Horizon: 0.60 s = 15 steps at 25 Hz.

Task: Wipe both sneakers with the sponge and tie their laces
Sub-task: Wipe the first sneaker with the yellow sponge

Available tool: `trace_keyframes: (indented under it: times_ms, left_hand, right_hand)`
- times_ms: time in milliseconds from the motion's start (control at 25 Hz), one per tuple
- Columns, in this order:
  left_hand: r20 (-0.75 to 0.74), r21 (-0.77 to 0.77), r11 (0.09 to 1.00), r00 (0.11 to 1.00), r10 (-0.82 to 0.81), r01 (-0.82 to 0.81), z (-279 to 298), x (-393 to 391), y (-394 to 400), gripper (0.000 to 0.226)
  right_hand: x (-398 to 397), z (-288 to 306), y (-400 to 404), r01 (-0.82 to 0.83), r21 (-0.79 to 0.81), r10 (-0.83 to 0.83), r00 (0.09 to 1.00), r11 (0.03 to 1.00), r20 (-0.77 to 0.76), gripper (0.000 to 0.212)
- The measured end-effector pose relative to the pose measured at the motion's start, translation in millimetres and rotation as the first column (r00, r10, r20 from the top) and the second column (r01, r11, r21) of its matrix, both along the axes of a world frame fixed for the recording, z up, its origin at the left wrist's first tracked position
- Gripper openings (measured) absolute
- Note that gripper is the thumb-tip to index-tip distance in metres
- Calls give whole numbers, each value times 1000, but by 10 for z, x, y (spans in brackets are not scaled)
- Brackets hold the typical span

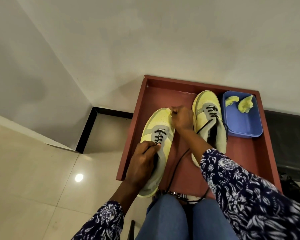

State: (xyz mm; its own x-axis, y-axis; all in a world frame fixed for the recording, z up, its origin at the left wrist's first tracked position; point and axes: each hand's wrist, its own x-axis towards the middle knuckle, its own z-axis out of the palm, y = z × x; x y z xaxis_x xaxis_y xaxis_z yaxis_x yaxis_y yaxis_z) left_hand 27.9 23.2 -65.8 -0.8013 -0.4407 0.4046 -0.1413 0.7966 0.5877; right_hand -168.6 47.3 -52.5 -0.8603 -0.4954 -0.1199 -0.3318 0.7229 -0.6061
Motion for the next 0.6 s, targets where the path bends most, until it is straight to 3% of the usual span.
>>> trace_keyframes:
  times_ms: [280, 600]
  left_hand:
    - [-14, -15, 999, 999, 34, -34, -42, -7, 6, 27]
    - [-48, -17, 1000, 999, 24, -25, -54, 4, -5, 26]
  right_hand:
    - [408, 17, 314, -64, 6, 64, 997, 998, -33, 40]
    - [574, -9, 509, -3, -62, 4, 1000, 998, 15, 32]
